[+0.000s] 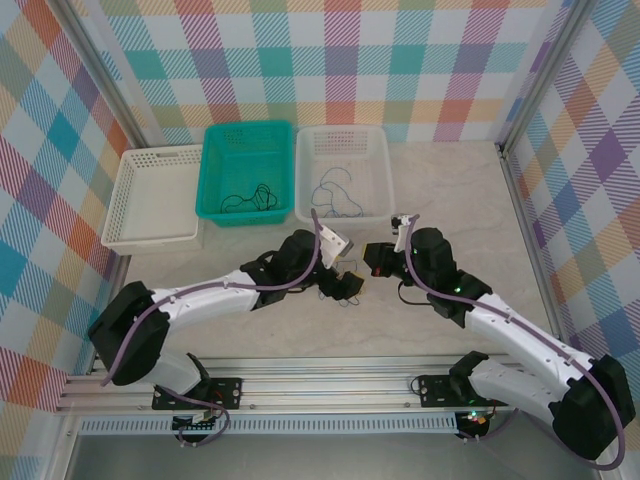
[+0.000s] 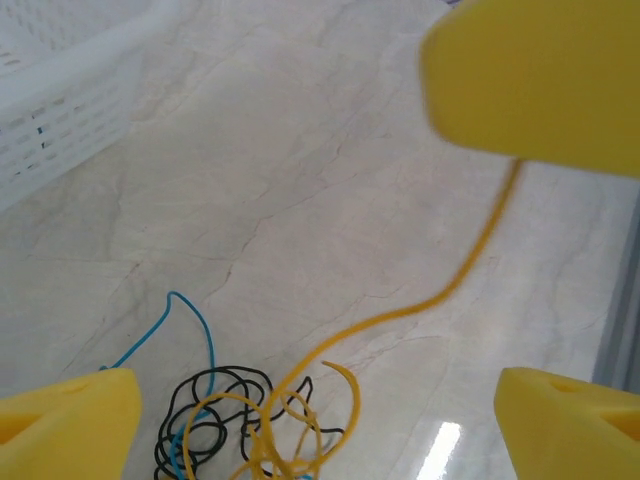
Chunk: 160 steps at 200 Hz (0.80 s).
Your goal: Untangle the cables
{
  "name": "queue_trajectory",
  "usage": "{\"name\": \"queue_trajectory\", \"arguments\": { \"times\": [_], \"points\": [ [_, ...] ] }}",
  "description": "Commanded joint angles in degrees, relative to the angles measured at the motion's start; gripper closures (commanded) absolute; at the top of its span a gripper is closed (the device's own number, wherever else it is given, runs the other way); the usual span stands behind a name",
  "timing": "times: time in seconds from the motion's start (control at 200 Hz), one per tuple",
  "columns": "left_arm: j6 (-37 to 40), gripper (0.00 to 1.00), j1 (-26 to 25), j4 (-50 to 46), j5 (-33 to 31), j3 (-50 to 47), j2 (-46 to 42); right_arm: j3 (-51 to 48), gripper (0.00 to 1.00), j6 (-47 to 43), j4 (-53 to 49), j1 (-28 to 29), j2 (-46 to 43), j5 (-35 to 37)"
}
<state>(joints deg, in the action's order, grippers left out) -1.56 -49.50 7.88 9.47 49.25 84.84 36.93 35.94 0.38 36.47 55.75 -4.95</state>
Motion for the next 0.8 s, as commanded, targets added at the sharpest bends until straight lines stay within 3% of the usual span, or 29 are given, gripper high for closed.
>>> {"name": "queue_trajectory", "arguments": {
  "times": [0.0, 0.09, 0.105, 0.15, 0.175, 0.215, 0.265, 0.3, 0.34, 0.38, 0.44, 0.51, 0.795],
  "points": [
    [2.5, 0.13, -0.3, 3.6, -3.2, 2.6, 3.3, 1.3, 1.0, 1.3, 4.4, 0.4, -1.5, -4.8],
    [1.2, 0.23, -0.3, 4.9, -3.8, 3.4, 5.3, 1.1, 1.0, 1.3, 5.9, 0.4, -2.0, -7.1],
    [0.9, 0.3, -0.3, 5.1, -3.7, 3.7, 5.5, 1.0, 1.0, 1.3, 6.0, 0.4, -2.0, -7.3],
    [-0.5, 0.62, -0.2, 5.3, -3.5, 4.3, 5.4, 1.2, 1.0, 1.1, 5.6, 0.5, -2.1, -7.2],
    [-1.4, 0.75, -0.1, 5.0, -3.1, 4.7, 5.2, 1.3, 1.0, 1.3, 4.9, 0.4, -2.2, -6.5],
    [-3.0, 0.85, 0.1, 4.8, -2.0, 5.2, 4.5, 1.3, 1.0, 1.6, 3.6, 0.4, -2.3, -4.9],
    [-5.5, 0.91, 0.4, 5.0, -1.3, 5.1, 3.3, 1.1, 1.0, 2.0, 1.8, 0.4, -2.6, -2.4],
    [-7.0, 0.95, 0.5, 5.3, -0.6, 4.8, 2.4, 0.7, 0.9, 2.3, 0.8, 0.4, -2.9, -0.6],
    [-8.8, 1.0, 0.6, 5.7, 0.1, 4.2, 1.2, 0.2, 0.71, 2.2, 0.2, 0.4, -3.2, 1.2],
    [-10.7, 1.0, 0.6, 5.7, -0.1, 3.8, 0.0, -0.6, 0.54, 1.1, -0.3, 0.4, -3.6, 2.6],
    [-14.2, 1.0, 0.6, 4.7, -1.5, 3.3, -1.6, -2.0, 0.41, -2.4, -1.3, 0.4, -3.8, 4.4],
    [-18.4, 1.0, 0.7, 0.7, -4.6, 4.2, -3.5, -4.3, 0.01, -6.1, -1.4, 0.4, -4.4, 5.9],
    [-28.0, 1.0, 0.7, -9.3, -6.9, 7.8, -7.5, -14.6, 0.0, -13.6, 14.5, 0.7, -4.6, -3.3]
  ]
}}
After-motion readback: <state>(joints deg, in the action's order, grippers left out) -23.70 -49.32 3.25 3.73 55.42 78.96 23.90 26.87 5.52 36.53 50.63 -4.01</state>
